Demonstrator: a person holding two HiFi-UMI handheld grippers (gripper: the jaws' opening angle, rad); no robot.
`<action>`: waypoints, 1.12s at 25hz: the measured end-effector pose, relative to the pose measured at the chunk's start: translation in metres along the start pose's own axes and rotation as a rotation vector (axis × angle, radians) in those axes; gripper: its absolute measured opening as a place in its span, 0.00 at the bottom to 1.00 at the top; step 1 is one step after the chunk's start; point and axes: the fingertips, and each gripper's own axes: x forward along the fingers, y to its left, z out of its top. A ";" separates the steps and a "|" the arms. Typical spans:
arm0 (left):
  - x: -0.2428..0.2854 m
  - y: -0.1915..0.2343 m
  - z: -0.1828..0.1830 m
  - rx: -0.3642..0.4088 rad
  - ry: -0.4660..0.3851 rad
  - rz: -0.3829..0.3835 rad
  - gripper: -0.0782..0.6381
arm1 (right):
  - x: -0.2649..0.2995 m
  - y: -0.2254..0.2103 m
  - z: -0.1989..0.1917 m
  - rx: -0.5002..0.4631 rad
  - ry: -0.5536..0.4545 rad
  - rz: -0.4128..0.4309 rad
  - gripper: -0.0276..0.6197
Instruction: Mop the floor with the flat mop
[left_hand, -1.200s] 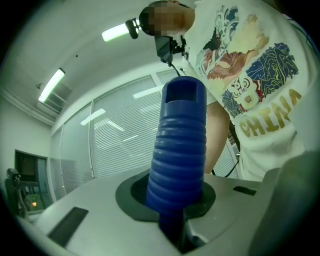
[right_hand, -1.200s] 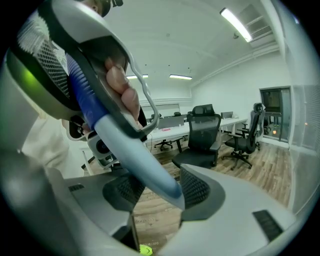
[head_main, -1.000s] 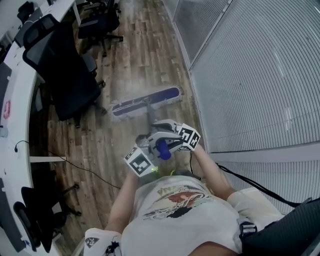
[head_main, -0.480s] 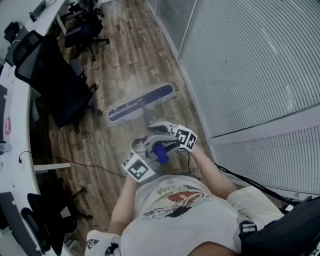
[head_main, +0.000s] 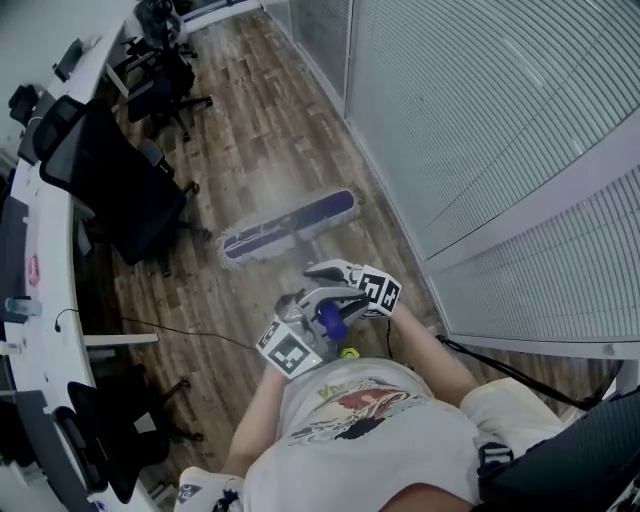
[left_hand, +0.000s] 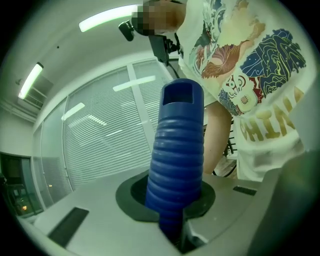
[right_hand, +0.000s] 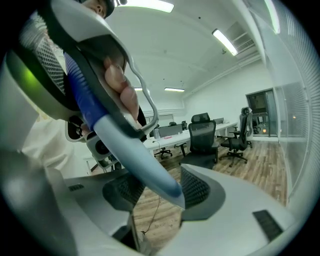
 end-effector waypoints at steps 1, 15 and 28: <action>0.003 -0.013 0.004 0.001 0.002 -0.003 0.16 | -0.006 0.011 -0.004 0.001 -0.004 -0.003 0.34; 0.026 -0.166 0.052 0.004 0.013 -0.029 0.16 | -0.063 0.150 -0.053 0.009 -0.029 -0.018 0.34; 0.038 -0.169 0.050 -0.007 0.027 -0.014 0.16 | -0.073 0.152 -0.059 -0.001 -0.026 -0.001 0.34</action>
